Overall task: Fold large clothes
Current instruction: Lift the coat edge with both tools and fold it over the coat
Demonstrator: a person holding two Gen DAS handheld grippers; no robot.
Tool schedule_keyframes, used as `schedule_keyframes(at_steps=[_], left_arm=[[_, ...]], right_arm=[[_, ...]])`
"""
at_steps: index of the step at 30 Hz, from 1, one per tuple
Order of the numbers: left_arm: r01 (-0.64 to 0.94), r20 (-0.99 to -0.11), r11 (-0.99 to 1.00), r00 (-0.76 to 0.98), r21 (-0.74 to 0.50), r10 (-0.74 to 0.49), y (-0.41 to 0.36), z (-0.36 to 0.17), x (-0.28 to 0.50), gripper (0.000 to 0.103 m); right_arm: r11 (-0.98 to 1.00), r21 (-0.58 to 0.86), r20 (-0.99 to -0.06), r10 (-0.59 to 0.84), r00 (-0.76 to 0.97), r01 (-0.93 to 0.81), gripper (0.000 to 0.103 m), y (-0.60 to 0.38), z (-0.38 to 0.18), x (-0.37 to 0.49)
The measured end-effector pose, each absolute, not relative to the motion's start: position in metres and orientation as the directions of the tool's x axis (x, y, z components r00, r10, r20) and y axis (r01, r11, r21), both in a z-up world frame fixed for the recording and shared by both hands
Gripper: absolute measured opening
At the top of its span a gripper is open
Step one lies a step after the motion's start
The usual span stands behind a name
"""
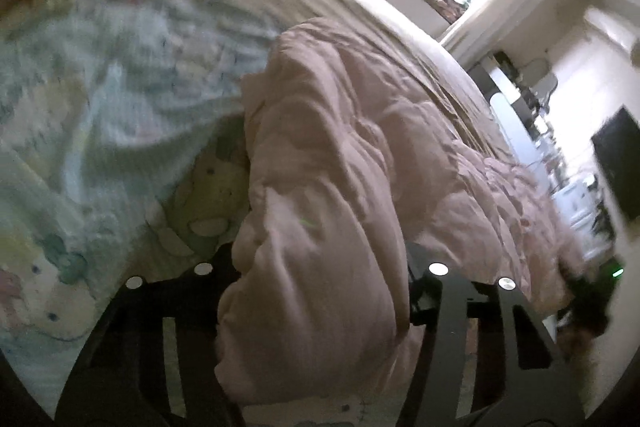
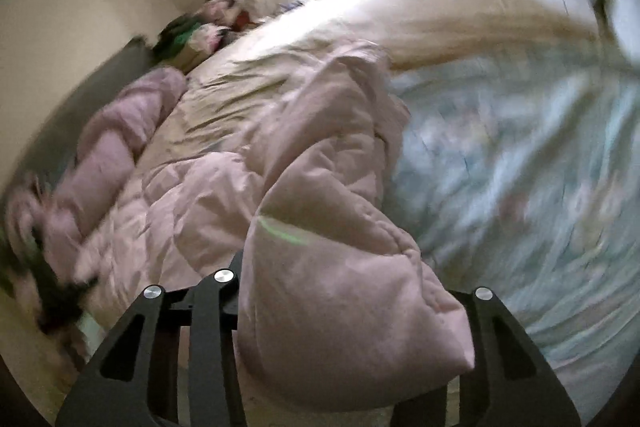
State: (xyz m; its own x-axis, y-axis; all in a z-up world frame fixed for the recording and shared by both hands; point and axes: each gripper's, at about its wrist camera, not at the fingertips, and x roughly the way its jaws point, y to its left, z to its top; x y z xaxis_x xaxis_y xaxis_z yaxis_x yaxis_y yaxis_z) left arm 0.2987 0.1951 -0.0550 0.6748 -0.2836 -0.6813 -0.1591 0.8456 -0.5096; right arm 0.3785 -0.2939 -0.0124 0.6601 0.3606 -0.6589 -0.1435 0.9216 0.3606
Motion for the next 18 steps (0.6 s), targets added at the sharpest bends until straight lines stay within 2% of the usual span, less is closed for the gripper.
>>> schedule_keyframes(at_steps=[3,6,12,18], left_arm=[[-0.123,-0.66,0.866,0.702,-0.484,-0.269,0.19,-0.043,0.291,0.043],[-0.081,-0.629,0.892,0.737,-0.445,-0.248,0.177,-0.022,0.286,0.041],[-0.01,-0.578,0.927,0.784,-0.375,-0.225,0.155,0.006,0.261,0.04],[0.018,-0.549,0.937,0.807,-0.348,-0.219,0.146,0.021,0.238,0.04]], right_arm=[[0.942,0.189,-0.606,0.335,0.721,-0.279,0.032,-0.254,0.02,0.352],[0.931,0.095,-0.566,0.341,0.75,-0.351,0.03,-0.231,0.04,0.335],[0.897,-0.009,-0.508,0.376,0.775,-0.441,0.028,-0.194,0.061,0.298],[0.871,-0.012,-0.488,0.423,0.763,-0.49,0.028,-0.188,0.069,0.265]])
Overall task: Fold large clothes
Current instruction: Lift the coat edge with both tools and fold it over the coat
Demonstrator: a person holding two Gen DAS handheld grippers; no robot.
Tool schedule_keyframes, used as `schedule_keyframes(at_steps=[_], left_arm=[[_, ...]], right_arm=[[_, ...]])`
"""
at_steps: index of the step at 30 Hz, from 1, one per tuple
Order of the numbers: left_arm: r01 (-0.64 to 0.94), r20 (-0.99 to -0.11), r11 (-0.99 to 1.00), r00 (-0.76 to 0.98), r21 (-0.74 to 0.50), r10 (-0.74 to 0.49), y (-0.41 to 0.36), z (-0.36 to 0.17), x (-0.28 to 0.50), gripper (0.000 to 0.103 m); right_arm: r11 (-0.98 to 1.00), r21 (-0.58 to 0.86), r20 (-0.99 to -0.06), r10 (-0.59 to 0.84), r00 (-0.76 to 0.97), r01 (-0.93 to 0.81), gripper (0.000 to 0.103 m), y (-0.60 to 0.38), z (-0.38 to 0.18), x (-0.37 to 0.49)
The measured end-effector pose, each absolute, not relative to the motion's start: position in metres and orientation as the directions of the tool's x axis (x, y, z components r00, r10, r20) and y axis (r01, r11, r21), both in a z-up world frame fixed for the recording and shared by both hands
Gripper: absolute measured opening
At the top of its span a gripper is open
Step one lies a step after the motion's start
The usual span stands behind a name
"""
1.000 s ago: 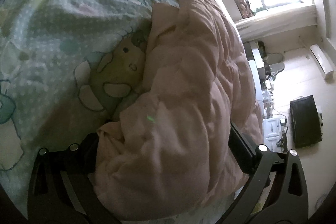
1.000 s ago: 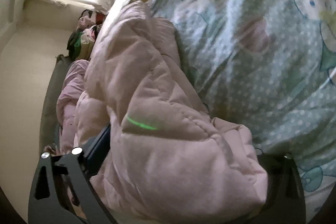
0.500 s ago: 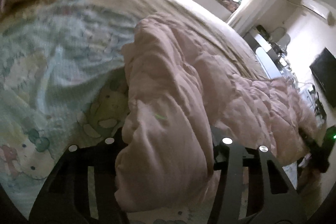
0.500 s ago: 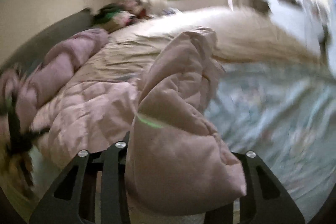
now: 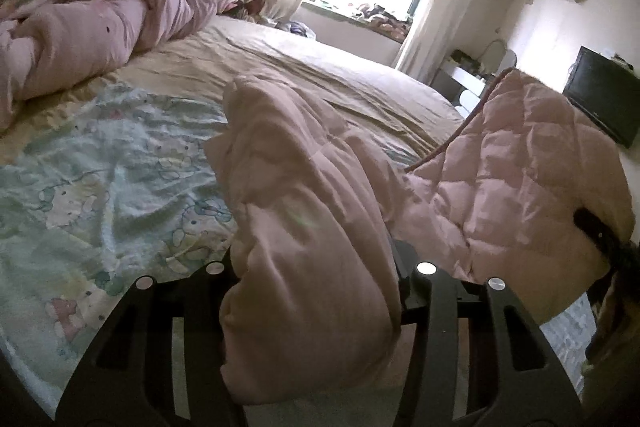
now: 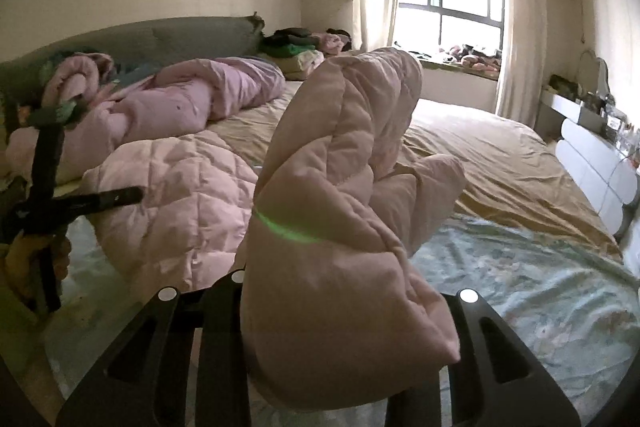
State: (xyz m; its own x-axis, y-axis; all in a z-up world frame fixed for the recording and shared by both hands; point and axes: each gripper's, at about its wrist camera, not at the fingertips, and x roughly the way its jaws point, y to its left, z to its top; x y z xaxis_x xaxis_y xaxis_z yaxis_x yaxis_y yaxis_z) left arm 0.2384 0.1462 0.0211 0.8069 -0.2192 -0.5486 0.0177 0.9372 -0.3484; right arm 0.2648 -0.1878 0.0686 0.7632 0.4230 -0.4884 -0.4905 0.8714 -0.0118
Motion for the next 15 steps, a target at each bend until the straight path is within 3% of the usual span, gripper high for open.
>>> schedule_keyframes(at_steps=[15], left_arm=[[0.035,-0.542,0.958,0.818,-0.285,-0.191,0.131,0.016,0.19,0.04]], right_arm=[[0.91,0.15,-0.487,0.408,0.772,-0.387,0.028,-0.242,0.041,0.22]])
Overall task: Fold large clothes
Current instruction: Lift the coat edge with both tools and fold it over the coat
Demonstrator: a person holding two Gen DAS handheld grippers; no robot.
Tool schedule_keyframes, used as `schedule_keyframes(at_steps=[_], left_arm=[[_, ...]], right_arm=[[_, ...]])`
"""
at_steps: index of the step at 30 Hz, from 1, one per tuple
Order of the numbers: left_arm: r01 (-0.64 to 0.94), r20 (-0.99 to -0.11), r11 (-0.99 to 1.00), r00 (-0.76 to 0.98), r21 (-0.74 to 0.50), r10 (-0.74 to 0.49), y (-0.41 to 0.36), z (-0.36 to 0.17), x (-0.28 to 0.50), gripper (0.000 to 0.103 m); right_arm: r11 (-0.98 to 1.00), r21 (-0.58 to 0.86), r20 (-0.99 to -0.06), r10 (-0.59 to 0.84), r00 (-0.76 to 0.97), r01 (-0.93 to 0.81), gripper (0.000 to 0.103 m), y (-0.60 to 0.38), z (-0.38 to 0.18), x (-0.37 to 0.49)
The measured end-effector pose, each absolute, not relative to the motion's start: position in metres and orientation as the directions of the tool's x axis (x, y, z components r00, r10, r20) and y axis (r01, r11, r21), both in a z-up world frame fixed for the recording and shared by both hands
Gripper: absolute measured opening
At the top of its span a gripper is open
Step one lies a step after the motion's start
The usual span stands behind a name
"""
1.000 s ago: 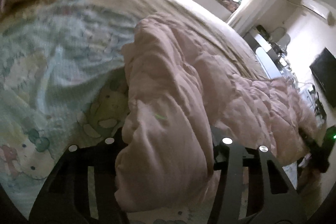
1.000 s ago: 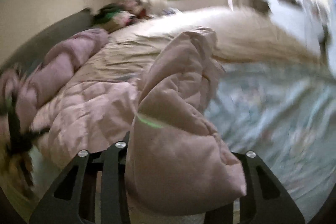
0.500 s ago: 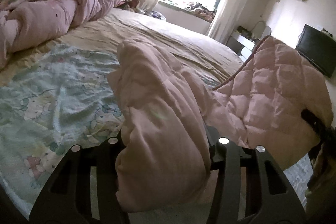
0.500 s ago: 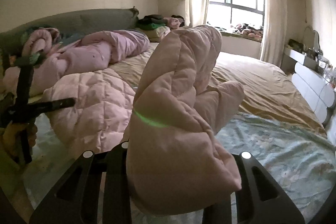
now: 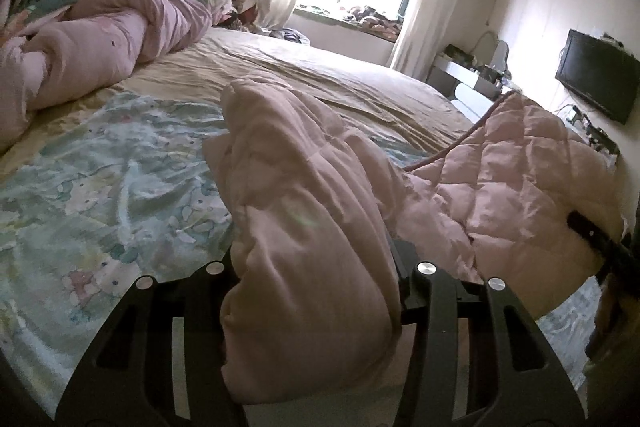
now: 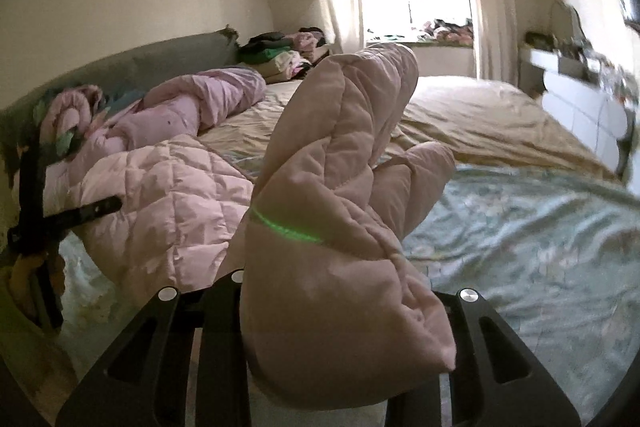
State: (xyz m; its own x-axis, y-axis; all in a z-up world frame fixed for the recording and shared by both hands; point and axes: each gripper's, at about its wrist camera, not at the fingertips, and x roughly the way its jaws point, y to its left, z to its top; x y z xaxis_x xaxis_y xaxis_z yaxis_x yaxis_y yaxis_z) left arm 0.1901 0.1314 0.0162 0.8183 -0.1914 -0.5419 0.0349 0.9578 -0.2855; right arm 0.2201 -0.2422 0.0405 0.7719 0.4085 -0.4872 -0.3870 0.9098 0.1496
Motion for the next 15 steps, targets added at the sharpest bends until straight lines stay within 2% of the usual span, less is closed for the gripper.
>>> schedule_keyframes(at_steps=[10,15], left_arm=[[-0.015,-0.587,0.959,0.794,-0.282,-0.16,0.146,-0.005,0.181,0.041],[-0.054,-0.635,0.966,0.762,-0.252,-0.123,0.155,-0.026,0.186,0.041]], right_arm=[[0.919,0.315,-0.531,0.378,0.758,-0.238,0.028,-0.29,0.003,0.215],[0.905,0.408,-0.586,0.362,0.725,-0.122,0.028,-0.314,-0.024,0.225]])
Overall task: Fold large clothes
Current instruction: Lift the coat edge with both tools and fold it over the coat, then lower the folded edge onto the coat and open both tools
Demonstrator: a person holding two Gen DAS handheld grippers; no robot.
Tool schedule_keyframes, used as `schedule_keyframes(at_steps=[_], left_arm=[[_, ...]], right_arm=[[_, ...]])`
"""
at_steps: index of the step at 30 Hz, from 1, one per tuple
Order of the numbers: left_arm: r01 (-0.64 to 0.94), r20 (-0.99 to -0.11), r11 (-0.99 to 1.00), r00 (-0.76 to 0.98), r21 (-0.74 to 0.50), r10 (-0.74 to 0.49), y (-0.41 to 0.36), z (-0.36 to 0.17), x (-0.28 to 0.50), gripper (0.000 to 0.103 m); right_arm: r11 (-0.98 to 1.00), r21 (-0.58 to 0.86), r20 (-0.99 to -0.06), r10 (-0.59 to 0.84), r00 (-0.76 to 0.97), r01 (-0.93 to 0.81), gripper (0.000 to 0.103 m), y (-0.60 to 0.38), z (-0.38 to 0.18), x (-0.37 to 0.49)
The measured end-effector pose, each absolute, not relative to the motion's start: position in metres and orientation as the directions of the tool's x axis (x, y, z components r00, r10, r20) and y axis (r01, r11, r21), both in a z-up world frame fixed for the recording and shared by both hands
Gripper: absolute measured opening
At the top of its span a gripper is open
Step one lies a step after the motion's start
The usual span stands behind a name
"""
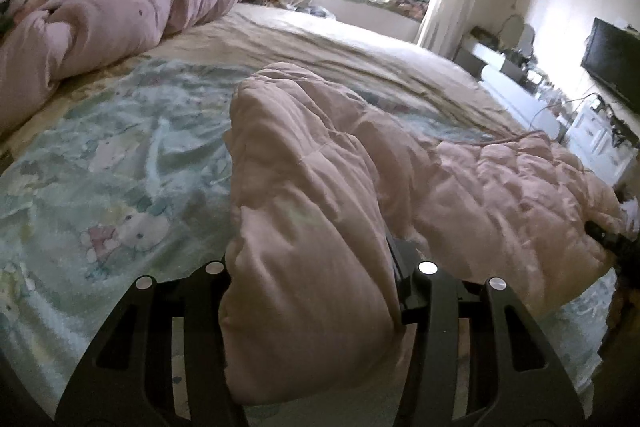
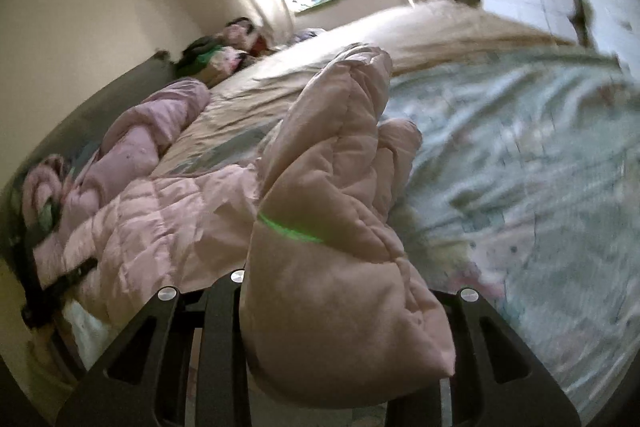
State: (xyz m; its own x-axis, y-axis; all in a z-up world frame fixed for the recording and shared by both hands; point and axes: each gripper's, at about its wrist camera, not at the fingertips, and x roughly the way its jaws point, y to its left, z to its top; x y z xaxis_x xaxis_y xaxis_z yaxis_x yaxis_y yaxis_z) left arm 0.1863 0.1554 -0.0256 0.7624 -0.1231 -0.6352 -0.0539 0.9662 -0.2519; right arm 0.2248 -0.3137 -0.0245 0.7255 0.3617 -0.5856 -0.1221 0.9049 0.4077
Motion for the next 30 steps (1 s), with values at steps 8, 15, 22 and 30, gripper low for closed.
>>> schedule_keyframes(at_steps=[8,15,22,30], left_arm=[[-0.072,-0.667,0.974,0.74,-0.214,-0.092,0.156,-0.038,0.185,0.044],[-0.087,-0.697,0.977,0.713,-0.193,-0.075,0.156,-0.048,0.187,0.048],[-0.098,-0.715,0.978,0.696,-0.186,-0.066,0.156,-0.056,0.189,0.051],[-0.107,-0.717,0.974,0.694,-0.2,-0.071,0.158,-0.056,0.186,0.054]], right_arm=[[0.915,0.403,-0.656,0.305,0.69,-0.021,0.03,-0.321,-0.047,0.227],[0.861,0.5,-0.694,0.331,0.639,0.097,0.036,-0.341,-0.078,0.232],[0.825,0.534,-0.736,0.346,0.582,0.184,0.055,-0.351,-0.091,0.235],[0.873,0.436,-0.792,0.258,0.553,0.217,0.09,-0.354,-0.077,0.22]])
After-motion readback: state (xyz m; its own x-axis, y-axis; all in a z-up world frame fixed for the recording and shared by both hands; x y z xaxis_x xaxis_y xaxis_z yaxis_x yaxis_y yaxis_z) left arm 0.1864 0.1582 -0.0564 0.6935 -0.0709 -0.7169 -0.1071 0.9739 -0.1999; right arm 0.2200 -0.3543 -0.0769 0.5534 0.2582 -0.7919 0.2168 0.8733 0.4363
